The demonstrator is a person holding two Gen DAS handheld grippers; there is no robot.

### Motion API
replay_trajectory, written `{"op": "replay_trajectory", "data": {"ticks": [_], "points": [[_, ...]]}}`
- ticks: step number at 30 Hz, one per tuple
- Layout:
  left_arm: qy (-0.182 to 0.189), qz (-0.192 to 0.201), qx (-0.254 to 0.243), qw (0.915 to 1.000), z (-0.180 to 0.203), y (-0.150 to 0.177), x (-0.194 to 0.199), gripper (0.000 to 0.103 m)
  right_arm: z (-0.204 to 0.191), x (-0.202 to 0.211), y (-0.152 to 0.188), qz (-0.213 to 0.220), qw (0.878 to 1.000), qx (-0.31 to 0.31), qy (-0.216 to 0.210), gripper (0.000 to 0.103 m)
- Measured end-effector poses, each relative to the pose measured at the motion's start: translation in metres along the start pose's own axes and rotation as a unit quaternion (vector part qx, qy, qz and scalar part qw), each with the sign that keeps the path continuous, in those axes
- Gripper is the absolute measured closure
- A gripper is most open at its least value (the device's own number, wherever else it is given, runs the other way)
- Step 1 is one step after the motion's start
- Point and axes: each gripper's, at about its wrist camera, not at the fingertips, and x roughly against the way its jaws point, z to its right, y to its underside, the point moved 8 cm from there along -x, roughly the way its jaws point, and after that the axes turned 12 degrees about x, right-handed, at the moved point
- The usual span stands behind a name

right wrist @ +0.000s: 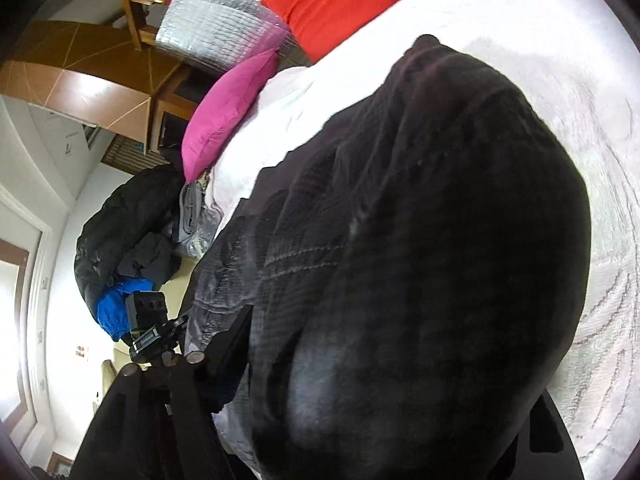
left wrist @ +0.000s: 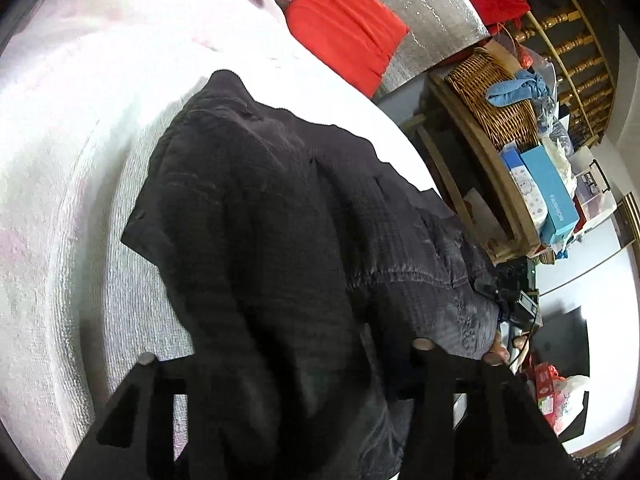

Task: Fold large clothes

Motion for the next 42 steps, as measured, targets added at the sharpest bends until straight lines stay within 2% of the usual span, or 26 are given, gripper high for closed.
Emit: {"op": "replay_trajectory", "data": {"ticks": [1,5,10,15,17,19,22,24,26,27,28,29,30,31,33,34,35,36,38,42], "points": [[-0.001,0.005,-0.006,1.0,0.004,-0.001,0.002,0.067,-0.003,0.001,-0.001,0.002,1.0,0.005,-0.001,0.033],[0.019,0.037,-0.035,0.9985,0.03,-0.004,0.018,0.073,-0.019,0.009,-0.009,0.014,1.0,0.026,-0.005,0.043],[0.054,0.08,-0.069,0.993,0.067,-0.008,0.044,0.074,-0.039,0.024,-0.02,0.037,0.998,0.054,-0.013,0.053],[0.071,0.102,-0.102,0.987,0.101,-0.008,0.055,0.075,-0.053,0.024,-0.021,0.037,0.996,0.081,0.002,0.055],[0.06,0.102,-0.115,0.9863,0.102,-0.006,0.049,0.075,-0.047,0.02,-0.017,0.027,0.996,0.081,0.016,0.055],[0.051,0.096,-0.108,0.9882,0.091,-0.007,0.046,0.075,-0.035,0.018,-0.015,0.022,0.998,0.061,0.015,0.056],[0.029,0.076,-0.065,0.9946,0.062,-0.011,0.035,0.073,-0.012,0.02,-0.012,0.017,1.0,0.011,-0.009,0.056],[0.009,0.062,-0.04,0.9972,0.04,-0.011,0.027,0.071,-0.002,0.018,-0.009,0.017,0.999,-0.013,-0.026,0.05],[-0.023,0.037,-0.024,0.9988,0.018,-0.01,0.015,0.062,0.006,0.013,-0.005,0.002,0.999,-0.025,-0.04,0.04],[-0.034,0.025,-0.018,0.999,0.01,-0.007,0.011,0.058,0.009,0.01,-0.003,-0.003,0.999,-0.03,-0.041,0.038],[-0.039,0.015,-0.01,0.9991,0.004,-0.005,0.006,0.054,0.011,0.006,-0.002,-0.008,0.998,-0.036,-0.046,0.032],[-0.041,0.007,0.0,0.9991,-0.002,-0.004,0.001,0.05,0.012,0.002,-0.001,-0.011,0.998,-0.041,-0.051,0.025],[-0.038,-0.001,0.008,0.9993,-0.006,-0.003,-0.003,0.046,0.014,-0.002,0.0,-0.014,0.997,-0.048,-0.058,0.022],[-0.032,-0.011,0.013,0.9994,-0.008,-0.001,-0.008,0.039,0.016,-0.006,0.0,-0.015,0.997,-0.051,-0.061,0.019],[-0.032,-0.021,0.017,0.9991,-0.012,0.002,-0.015,0.037,0.021,-0.012,0.002,-0.012,0.996,-0.061,-0.06,0.019],[-0.036,-0.022,0.019,0.9989,-0.012,0.004,-0.018,0.039,0.022,-0.013,0.002,-0.009,0.997,-0.062,-0.054,0.019],[-0.035,-0.02,0.017,0.999,-0.015,0.005,-0.017,0.05,0.021,-0.013,0.001,-0.005,0.997,-0.061,-0.047,0.023],[-0.035,-0.015,0.01,0.9992,-0.012,0.005,-0.016,0.055,0.02,-0.011,0.001,-0.001,0.998,-0.056,-0.042,0.027],[-0.035,-0.002,-0.002,0.9994,-0.002,0.003,-0.012,0.066,0.013,-0.007,-0.002,0.01,0.999,-0.042,-0.03,0.042],[-0.021,0.046,-0.036,0.9981,0.029,-0.004,0.006,0.072,-0.012,0.007,-0.009,0.037,0.999,-0.003,-0.011,0.053]]}}
